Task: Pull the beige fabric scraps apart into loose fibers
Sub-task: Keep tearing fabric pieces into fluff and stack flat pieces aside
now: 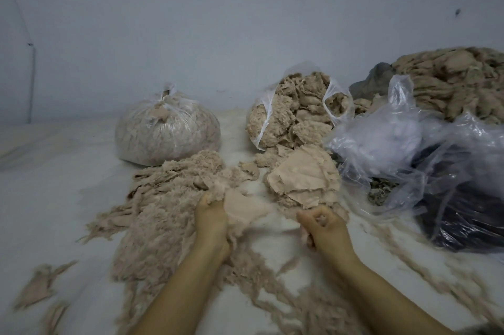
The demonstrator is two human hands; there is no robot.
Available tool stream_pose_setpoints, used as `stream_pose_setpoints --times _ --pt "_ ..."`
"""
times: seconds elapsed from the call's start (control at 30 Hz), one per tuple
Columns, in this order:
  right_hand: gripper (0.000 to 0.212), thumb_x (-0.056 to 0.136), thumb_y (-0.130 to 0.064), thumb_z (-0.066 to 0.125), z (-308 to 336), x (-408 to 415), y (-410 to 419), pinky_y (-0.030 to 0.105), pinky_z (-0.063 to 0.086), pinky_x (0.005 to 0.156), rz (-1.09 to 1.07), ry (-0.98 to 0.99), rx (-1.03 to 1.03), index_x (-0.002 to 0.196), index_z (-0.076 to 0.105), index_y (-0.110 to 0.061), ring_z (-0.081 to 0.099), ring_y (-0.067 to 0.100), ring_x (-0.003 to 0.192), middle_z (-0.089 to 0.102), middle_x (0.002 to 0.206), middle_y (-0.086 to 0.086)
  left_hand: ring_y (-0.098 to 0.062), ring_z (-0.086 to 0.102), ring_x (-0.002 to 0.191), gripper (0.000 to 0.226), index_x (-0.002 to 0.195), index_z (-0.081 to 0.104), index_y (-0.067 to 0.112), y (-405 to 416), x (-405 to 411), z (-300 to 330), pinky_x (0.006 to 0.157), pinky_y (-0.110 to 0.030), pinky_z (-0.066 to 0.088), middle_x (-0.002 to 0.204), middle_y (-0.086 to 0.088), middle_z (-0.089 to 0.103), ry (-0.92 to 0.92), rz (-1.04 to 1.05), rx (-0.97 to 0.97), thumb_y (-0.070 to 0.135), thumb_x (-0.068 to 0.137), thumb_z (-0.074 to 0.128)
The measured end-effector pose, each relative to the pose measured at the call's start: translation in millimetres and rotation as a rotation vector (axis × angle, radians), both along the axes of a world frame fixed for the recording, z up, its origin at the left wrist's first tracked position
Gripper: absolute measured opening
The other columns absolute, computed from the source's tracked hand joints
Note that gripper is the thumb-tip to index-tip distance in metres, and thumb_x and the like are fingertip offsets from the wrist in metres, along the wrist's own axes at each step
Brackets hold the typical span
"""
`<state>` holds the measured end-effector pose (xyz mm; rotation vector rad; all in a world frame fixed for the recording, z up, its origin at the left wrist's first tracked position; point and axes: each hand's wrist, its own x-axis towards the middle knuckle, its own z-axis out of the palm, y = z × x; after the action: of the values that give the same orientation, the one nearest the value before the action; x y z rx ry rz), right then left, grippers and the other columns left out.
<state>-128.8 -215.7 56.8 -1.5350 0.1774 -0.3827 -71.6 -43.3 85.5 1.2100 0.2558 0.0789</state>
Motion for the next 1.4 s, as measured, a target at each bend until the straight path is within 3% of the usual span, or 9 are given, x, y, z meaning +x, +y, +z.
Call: stream_pose_setpoints --times 0.13,0.27,0.4,0.6,0.73,0.87,1.07,1.2,1.4 --pt "0.025 0.082 -0.033 0.073 9 -21 0 0.022 0.045 0.048 0.612 0.290 -0.281 0.069 0.064 -0.014 0.055 0.016 0.049 0.064 0.060 0.009 -0.028 0.062 0.059 0.023 0.114 0.062 0.022 -3 -1 4 0.051 -0.036 0.052 0.066 -0.009 0.071 -0.035 -0.121 0.029 0.016 0.100 0.045" --pt "0.056 0.061 -0.063 0.070 21 -15 11 0.026 0.050 0.055 0.479 0.277 -0.125 0.085 0.064 -0.012 0.061 0.019 0.066 0.068 0.079 0.008 -0.021 0.070 0.077 0.019 0.093 0.071 0.026 -14 -9 3 0.063 -0.031 0.055 0.089 -0.005 0.074 -0.084 -0.190 0.025 0.029 0.097 0.052" --pt "0.022 0.079 -0.025 0.074 16 -8 21 0.019 0.048 0.048 0.506 0.218 0.066 0.093 0.064 -0.013 0.058 0.009 0.051 0.066 0.062 0.001 -0.023 0.069 0.070 0.018 0.104 0.067 0.017 -17 -15 3 0.057 -0.030 0.052 0.084 -0.008 0.072 -0.084 -0.260 0.092 0.024 0.096 0.053" --pt "0.019 0.082 -0.007 0.072 12 3 -4 0.020 0.045 0.049 0.253 0.096 -0.288 0.064 0.066 -0.012 0.052 0.008 0.046 0.060 0.051 -0.003 -0.019 0.066 0.052 0.021 0.086 0.065 0.019 10 -10 5 0.042 -0.027 0.049 0.061 0.000 0.070 -0.039 -0.163 0.161 0.027 0.097 0.050" --pt "0.021 0.084 -0.012 0.070 8 7 -9 0.016 0.045 0.058 0.121 0.073 -0.564 0.064 0.064 -0.016 0.052 -0.001 0.049 0.061 0.054 -0.011 -0.028 0.066 0.069 0.018 0.108 0.063 0.012 22 -4 7 0.069 -0.042 0.055 0.081 -0.012 0.070 -0.004 -0.169 0.169 0.014 0.097 0.048" --pt "0.022 0.083 -0.034 0.072 -3 -6 1 0.017 0.048 0.058 0.485 0.252 -0.783 0.066 0.070 -0.022 0.057 0.001 0.057 0.065 0.064 -0.011 -0.019 0.071 0.064 0.014 0.100 0.066 0.017 17 -10 10 0.051 -0.026 0.054 0.076 -0.002 0.074 -0.019 -0.286 0.135 0.021 0.095 0.054" --pt "0.057 0.080 -0.065 0.051 18 -8 12 0.024 0.047 0.057 0.332 0.300 -0.069 0.085 0.072 -0.013 0.059 0.009 0.060 0.070 0.074 -0.003 -0.027 0.070 0.093 0.044 0.095 0.075 0.013 -7 -19 9 0.070 -0.035 0.058 0.101 -0.014 0.072 -0.012 -0.497 -0.228 0.049 0.088 0.051" --pt "0.040 0.082 -0.027 0.068 17 -3 30 0.041 0.056 0.075 0.298 0.203 0.457 0.112 0.066 -0.001 0.069 0.030 0.090 0.072 0.099 0.017 -0.023 0.072 0.082 0.034 0.092 0.070 0.003 -22 -22 1 0.063 -0.028 0.056 0.089 -0.015 0.074 -0.124 -0.363 -0.205 0.032 0.094 0.052" --pt "0.009 0.088 -0.017 0.067 16 18 14 0.034 0.051 0.067 -0.110 -0.031 0.292 0.080 0.066 -0.013 0.062 0.023 0.071 0.068 0.073 0.006 -0.006 0.047 0.041 0.018 0.078 0.062 0.005 -11 -17 -3 0.039 -0.017 0.041 0.056 -0.002 0.055 -0.082 -0.246 -0.059 0.012 0.094 0.056"
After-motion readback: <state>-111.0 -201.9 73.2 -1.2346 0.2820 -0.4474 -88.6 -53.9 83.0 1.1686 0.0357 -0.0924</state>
